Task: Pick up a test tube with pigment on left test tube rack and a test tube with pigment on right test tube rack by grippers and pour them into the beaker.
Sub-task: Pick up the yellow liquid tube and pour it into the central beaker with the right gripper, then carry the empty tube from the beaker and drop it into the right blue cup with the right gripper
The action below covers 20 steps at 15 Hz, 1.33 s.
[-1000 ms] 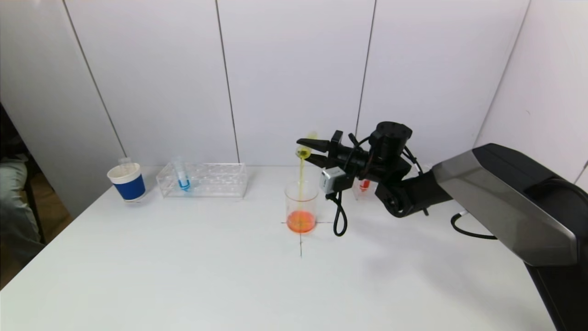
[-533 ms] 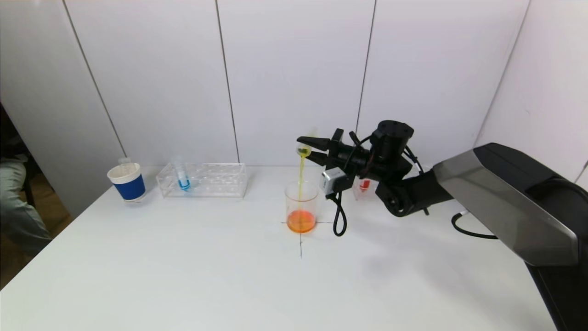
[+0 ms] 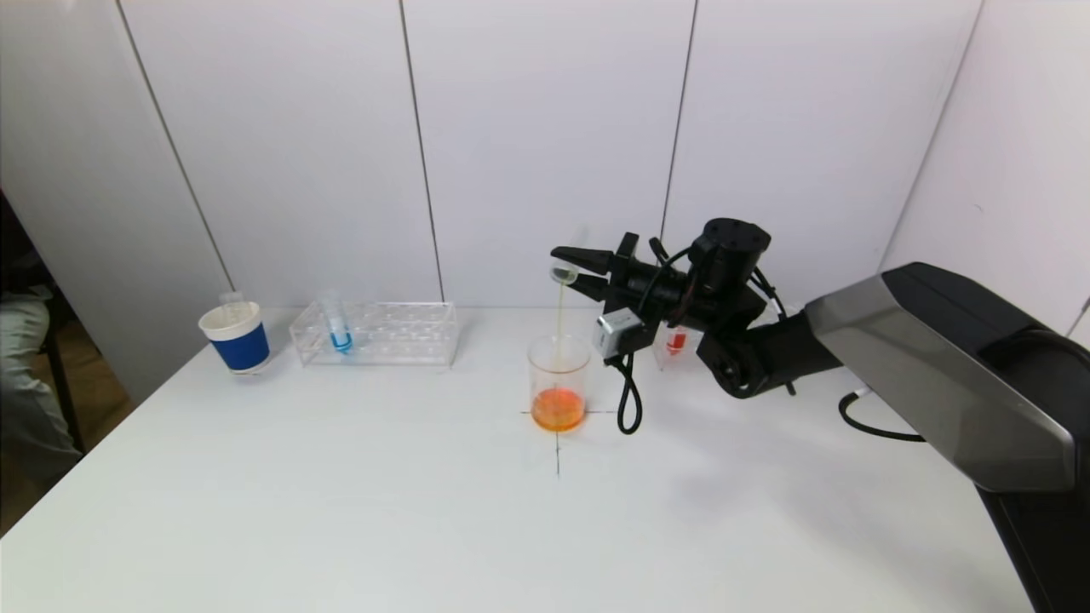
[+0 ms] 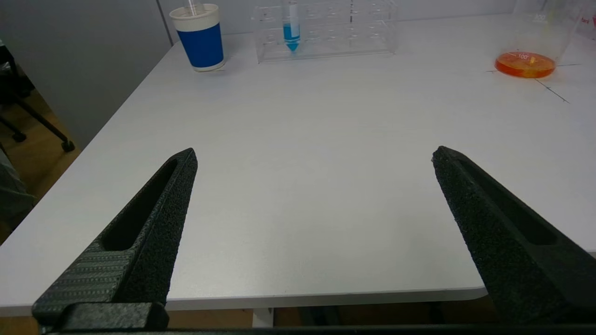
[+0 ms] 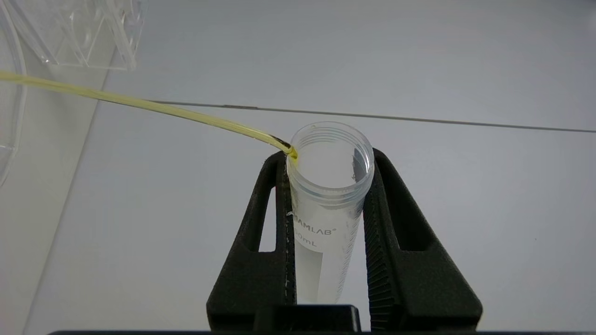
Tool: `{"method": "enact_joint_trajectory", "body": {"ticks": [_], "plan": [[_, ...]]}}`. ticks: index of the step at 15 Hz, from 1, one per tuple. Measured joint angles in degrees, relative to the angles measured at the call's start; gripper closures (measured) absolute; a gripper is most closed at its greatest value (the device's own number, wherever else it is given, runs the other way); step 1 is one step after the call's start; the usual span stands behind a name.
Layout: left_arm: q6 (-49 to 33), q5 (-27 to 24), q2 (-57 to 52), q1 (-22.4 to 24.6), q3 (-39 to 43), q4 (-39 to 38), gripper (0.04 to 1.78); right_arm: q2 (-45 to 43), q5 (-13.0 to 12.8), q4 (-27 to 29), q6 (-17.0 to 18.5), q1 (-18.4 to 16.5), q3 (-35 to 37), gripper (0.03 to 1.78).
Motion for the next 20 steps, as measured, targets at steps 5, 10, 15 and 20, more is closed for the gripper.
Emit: {"method": "enact_joint_trajectory", "body": {"ticks": [5,10,15,20], "plan": [[0.0,0.0,0.0,0.0,0.0,0.0,0.06,0.0,0.1,0.0,-1.5,0.1,0.0,1.33],[0.0,0.0,0.0,0.0,0.0,0.0,0.06,0.0,0.1,0.0,-1.6,0.1,0.0,1.33],[0.0,0.0,0.0,0.0,0.0,0.0,0.06,-0.2,-1.7,0.5,0.7,0.1,0.4,1.33],[0.0,0.0,0.0,0.0,0.0,0.0,0.06,-1.2,-12.6,0.5,18.6,0.7,-1.2,1.33]]}}
